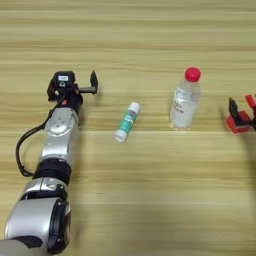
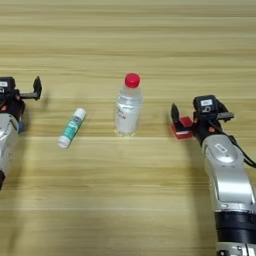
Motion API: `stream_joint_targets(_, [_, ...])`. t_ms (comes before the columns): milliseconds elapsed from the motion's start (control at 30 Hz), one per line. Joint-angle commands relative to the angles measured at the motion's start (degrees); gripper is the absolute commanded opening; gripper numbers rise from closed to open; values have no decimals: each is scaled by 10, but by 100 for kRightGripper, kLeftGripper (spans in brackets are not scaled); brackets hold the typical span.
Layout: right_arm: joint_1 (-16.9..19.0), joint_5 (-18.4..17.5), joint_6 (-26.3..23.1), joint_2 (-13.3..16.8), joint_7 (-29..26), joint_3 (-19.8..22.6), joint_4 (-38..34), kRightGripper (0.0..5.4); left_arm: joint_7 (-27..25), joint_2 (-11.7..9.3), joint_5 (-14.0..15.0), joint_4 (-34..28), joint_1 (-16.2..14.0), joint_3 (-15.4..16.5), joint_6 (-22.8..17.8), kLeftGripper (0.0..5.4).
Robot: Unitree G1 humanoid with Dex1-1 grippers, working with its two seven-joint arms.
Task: Move the objects on the table
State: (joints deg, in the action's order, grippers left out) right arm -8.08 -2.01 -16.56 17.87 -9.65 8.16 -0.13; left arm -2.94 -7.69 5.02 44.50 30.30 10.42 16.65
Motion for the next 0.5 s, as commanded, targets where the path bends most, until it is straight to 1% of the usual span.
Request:
stream_joint_targets(33, [10,6,-22,7,-9,-11,-11,536,2,-3,-2,6,12,-1,5,540])
stream_joint_targets(167, [22,10,-38,10,-22,-23,-24,536,3,-3,-3,3,11,-2,4,540])
stream_joint_targets(200, [25,11,-41,12,-24,-24,-28,518,2,-3,-3,3,11,-2,4,540])
stream_joint_targets(233, [27,11,-45,13,-26,-25,-31,514,2,-3,-3,3,11,-2,4,540])
stream_joint_targets(367, [33,12,-53,14,-32,-29,-36,461,3,-3,-3,4,11,-2,4,540])
stream_joint_targets(500, [34,11,-56,15,-37,-30,-24,404,3,-3,-3,3,11,-2,4,540])
